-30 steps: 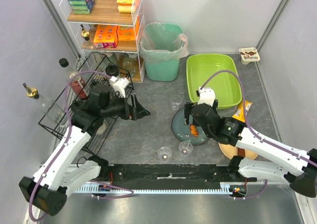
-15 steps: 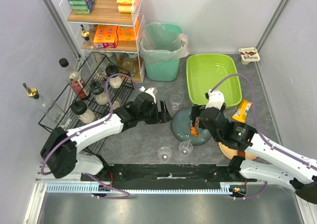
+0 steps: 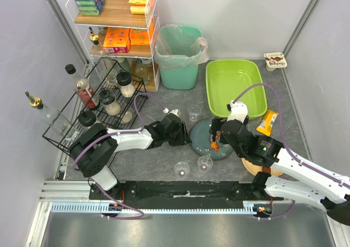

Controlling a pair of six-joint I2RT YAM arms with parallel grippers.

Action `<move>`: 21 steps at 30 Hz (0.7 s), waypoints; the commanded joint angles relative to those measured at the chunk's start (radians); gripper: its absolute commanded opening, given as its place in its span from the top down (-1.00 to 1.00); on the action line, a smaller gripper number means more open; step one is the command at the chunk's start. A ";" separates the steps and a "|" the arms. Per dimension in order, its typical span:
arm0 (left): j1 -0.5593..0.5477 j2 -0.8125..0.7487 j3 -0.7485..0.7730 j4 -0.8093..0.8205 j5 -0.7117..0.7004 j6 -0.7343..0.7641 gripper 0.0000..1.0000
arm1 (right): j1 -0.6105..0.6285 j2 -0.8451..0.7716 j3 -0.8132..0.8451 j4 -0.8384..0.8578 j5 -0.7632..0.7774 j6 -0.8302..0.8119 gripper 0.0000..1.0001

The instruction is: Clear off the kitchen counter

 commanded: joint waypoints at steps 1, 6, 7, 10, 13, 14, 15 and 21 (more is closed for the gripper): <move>-0.020 0.033 -0.018 0.173 0.028 -0.077 0.04 | -0.002 -0.025 -0.020 0.005 -0.005 0.034 -0.89; -0.023 0.093 -0.033 0.281 0.054 -0.132 0.04 | -0.002 -0.039 -0.034 0.003 -0.010 0.043 -0.89; -0.023 0.104 -0.030 0.292 0.058 -0.143 0.04 | -0.002 -0.042 -0.036 0.001 -0.010 0.043 -0.89; -0.023 0.139 -0.024 0.310 0.060 -0.168 0.10 | -0.003 -0.049 -0.039 0.001 -0.013 0.043 -0.89; -0.023 0.138 -0.029 0.319 0.051 -0.188 0.65 | -0.003 -0.052 -0.037 -0.002 -0.016 0.043 -0.89; -0.021 0.130 -0.032 0.319 0.048 -0.188 0.79 | -0.002 -0.052 -0.037 -0.002 -0.019 0.045 -0.89; -0.021 0.115 -0.035 0.313 0.043 -0.186 0.91 | -0.002 -0.054 -0.039 -0.002 -0.024 0.048 -0.88; 0.003 0.003 -0.058 0.270 0.058 -0.157 0.97 | -0.003 -0.045 -0.040 0.011 -0.053 0.051 -0.88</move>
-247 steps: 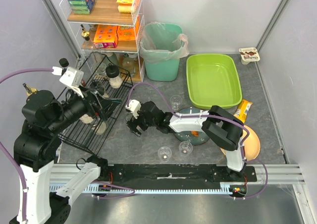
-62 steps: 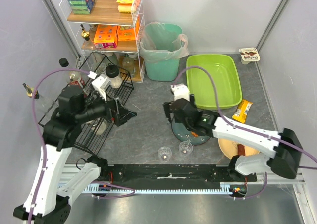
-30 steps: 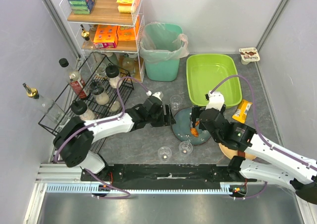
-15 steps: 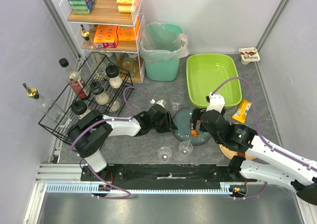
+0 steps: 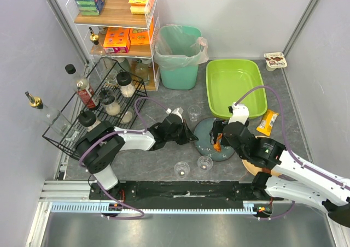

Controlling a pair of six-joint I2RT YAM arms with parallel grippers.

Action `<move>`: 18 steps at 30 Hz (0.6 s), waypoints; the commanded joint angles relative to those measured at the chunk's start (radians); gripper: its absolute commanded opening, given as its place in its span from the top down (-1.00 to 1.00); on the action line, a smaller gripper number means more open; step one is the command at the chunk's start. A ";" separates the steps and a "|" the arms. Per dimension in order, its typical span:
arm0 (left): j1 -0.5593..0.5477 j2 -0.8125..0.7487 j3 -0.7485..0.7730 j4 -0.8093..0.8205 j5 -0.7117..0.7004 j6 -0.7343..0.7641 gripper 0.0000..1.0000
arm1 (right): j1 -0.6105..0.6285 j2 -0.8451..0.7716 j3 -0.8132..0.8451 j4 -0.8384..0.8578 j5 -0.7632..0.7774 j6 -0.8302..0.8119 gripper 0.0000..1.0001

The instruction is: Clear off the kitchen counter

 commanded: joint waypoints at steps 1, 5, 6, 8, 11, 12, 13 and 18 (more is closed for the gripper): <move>0.028 -0.099 -0.033 -0.048 -0.001 0.024 0.97 | -0.003 0.002 -0.006 0.018 -0.018 0.024 -0.87; 0.085 -0.185 -0.052 -0.054 0.082 0.009 0.96 | -0.002 0.030 0.002 0.022 -0.032 0.019 -0.88; 0.094 -0.209 -0.047 -0.062 0.091 0.012 0.97 | -0.003 0.034 0.002 0.026 -0.033 0.019 -0.88; 0.094 -0.252 -0.027 -0.098 0.093 0.026 0.97 | -0.002 0.039 0.000 0.030 -0.038 0.022 -0.88; 0.096 -0.303 0.011 -0.138 0.107 0.029 0.97 | -0.003 0.038 -0.003 0.038 -0.038 0.030 -0.89; 0.096 -0.321 0.022 -0.143 0.111 0.027 0.97 | 0.000 0.033 -0.005 0.045 -0.036 0.034 -0.89; 0.097 -0.335 0.037 -0.154 0.111 0.027 0.96 | -0.002 0.033 -0.005 0.049 -0.035 0.037 -0.89; 0.105 -0.390 0.083 -0.195 0.117 0.017 0.97 | -0.002 0.016 0.012 0.049 -0.033 0.047 -0.90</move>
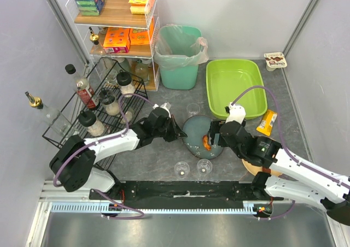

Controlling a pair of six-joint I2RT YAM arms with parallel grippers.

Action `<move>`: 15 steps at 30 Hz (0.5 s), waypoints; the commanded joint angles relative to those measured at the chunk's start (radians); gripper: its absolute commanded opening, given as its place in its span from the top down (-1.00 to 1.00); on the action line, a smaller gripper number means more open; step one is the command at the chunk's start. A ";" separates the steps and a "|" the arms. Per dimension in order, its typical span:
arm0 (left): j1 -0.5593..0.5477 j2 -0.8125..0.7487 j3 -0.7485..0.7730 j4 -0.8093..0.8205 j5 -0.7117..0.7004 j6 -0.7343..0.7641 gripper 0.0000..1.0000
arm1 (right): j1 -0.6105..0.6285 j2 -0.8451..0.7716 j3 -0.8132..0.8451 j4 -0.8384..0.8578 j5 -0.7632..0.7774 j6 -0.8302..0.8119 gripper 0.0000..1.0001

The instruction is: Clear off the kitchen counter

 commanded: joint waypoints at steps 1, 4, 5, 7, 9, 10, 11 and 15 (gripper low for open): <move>0.015 -0.109 0.110 0.121 0.077 -0.020 0.97 | -0.002 -0.031 0.014 0.035 0.012 0.029 -0.91; 0.035 -0.135 0.110 0.132 0.099 -0.037 0.97 | -0.003 -0.040 0.022 0.025 0.017 0.037 -0.91; 0.046 -0.140 0.110 0.137 0.113 -0.045 0.97 | -0.003 -0.043 0.026 0.018 0.020 0.040 -0.91; 0.069 -0.145 0.104 0.163 0.155 -0.058 0.96 | -0.002 -0.048 0.037 0.008 0.032 0.046 -0.91; 0.084 -0.152 0.098 0.184 0.182 -0.065 0.97 | -0.003 -0.052 0.055 -0.008 0.043 0.049 -0.91; 0.095 -0.161 0.099 0.189 0.197 -0.065 0.97 | -0.002 -0.054 0.064 -0.017 0.055 0.051 -0.90; 0.106 -0.166 0.102 0.191 0.209 -0.068 0.97 | -0.003 -0.058 0.075 -0.023 0.063 0.054 -0.91; 0.136 -0.195 0.122 0.197 0.248 -0.086 0.97 | -0.003 -0.085 0.112 -0.052 0.087 0.054 -0.93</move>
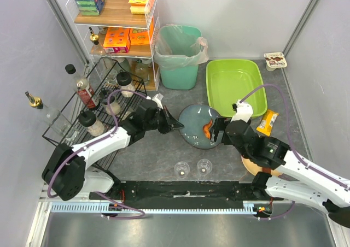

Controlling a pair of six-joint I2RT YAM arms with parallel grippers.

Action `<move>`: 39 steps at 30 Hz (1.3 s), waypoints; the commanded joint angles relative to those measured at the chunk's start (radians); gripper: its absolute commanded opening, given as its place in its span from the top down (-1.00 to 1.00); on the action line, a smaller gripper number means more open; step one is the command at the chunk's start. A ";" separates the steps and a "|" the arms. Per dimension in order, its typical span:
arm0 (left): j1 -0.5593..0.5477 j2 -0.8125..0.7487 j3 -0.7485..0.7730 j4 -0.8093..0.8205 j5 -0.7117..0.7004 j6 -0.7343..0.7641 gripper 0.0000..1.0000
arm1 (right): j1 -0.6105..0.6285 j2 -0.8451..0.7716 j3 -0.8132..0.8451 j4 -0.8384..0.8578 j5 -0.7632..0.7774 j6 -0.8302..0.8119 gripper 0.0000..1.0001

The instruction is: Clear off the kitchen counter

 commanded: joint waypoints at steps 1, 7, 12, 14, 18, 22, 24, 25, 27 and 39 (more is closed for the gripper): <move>0.032 -0.098 0.102 0.208 0.135 -0.088 0.97 | -0.002 -0.045 0.084 -0.027 0.063 0.024 -0.93; 0.055 -0.161 0.149 0.191 0.129 -0.178 0.97 | -0.003 -0.059 0.139 -0.028 0.048 0.041 -0.86; 0.075 -0.208 0.200 0.173 0.106 -0.243 0.97 | -0.003 -0.028 0.208 -0.051 0.101 0.046 -0.73; 0.089 -0.219 0.225 0.153 0.098 -0.257 0.97 | -0.002 -0.010 0.247 -0.059 0.146 0.030 -0.74; 0.112 -0.242 0.257 0.124 0.073 -0.277 0.96 | -0.003 0.022 0.322 -0.054 0.212 0.014 -0.75; 0.135 -0.251 0.263 0.121 0.069 -0.306 0.97 | -0.003 0.052 0.383 0.001 0.224 -0.008 -0.68; 0.144 -0.261 0.260 0.122 0.067 -0.321 0.96 | -0.006 0.072 0.417 0.027 0.233 -0.011 -0.66; 0.144 -0.264 0.258 0.125 0.066 -0.327 0.97 | -0.009 0.088 0.431 0.038 0.235 -0.019 -0.65; 0.153 -0.268 0.261 0.127 0.073 -0.330 0.97 | -0.026 0.125 0.469 0.053 0.232 -0.029 -0.64; 0.190 -0.317 0.258 0.105 0.093 -0.329 0.97 | -0.275 0.225 0.437 0.180 -0.164 -0.056 -0.63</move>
